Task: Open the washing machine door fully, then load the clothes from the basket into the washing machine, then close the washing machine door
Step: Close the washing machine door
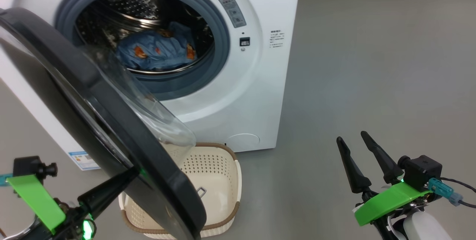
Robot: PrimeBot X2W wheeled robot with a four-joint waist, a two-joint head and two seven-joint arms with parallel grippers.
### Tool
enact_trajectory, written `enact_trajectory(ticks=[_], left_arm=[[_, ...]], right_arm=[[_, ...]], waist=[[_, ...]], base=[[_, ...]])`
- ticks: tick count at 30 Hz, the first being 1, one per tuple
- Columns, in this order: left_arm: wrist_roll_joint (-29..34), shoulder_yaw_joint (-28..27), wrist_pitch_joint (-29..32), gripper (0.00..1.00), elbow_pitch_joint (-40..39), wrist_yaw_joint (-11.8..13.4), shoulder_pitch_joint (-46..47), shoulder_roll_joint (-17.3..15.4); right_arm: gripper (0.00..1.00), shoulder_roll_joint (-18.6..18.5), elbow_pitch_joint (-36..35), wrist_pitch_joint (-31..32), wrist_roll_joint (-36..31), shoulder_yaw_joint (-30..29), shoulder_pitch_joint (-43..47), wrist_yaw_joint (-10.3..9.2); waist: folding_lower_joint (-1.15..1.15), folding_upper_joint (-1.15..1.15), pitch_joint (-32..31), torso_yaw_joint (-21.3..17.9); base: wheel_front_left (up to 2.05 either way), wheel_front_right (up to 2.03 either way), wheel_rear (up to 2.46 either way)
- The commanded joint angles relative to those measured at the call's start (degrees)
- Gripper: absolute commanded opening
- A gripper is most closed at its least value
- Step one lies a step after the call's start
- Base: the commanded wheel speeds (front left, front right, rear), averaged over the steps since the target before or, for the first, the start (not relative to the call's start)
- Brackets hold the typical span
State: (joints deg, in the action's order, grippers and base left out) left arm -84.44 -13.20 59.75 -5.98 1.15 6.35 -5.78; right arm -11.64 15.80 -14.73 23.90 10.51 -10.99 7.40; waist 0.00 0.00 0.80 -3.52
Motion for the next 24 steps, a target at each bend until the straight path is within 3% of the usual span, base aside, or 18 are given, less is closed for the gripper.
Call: enact_trajectory(ticks=[1,19,21,22,23,24], left_arm=[[0.05,-1.41,-0.34,0.0,-1.09,-0.76,3.33,-0.51],[3.03,-1.19,-4.67,0.0,-0.24,-4.96,5.25,0.23],[3.34,-1.32,-5.02,0.04,-0.33,-5.13,5.24,0.19],[3.64,-1.4,-5.33,0.34,-0.42,-5.28,5.19,0.18],[3.99,-1.48,-5.62,0.5,-0.52,-5.46,5.11,0.1],[4.41,-1.59,-6.03,0.91,-0.67,-5.67,5.01,0.04]], right_arm=[[1.0,-0.28,-1.57,-0.27,0.09,1.07,-2.14,0.09],[1.0,0.08,-1.54,-0.27,-0.11,0.02,-1.56,0.09],[1.0,0.1,-1.52,-0.27,-0.11,0.0,-1.54,0.09],[1.0,0.14,-1.51,-0.27,-0.11,-0.04,-1.53,0.09],[1.0,0.23,-1.54,-0.27,-0.17,-0.1,-1.49,0.09],[1.0,0.33,-1.56,-0.27,-0.24,-0.13,-1.45,0.09]], waist=[[0.0,0.0,0.69,-0.92],[0.0,0.0,0.7,4.23],[0.0,0.0,0.69,4.53],[0.0,0.0,0.7,4.83],[0.0,0.0,0.7,5.08],[0.0,0.0,0.69,5.28]], base=[[0.0,0.0,0.0],[0.0,0.0,0.0],[0.0,0.0,0.0],[0.0,0.0,0.0],[0.0,0.0,0.0],[0.0,0.0,0.0]])
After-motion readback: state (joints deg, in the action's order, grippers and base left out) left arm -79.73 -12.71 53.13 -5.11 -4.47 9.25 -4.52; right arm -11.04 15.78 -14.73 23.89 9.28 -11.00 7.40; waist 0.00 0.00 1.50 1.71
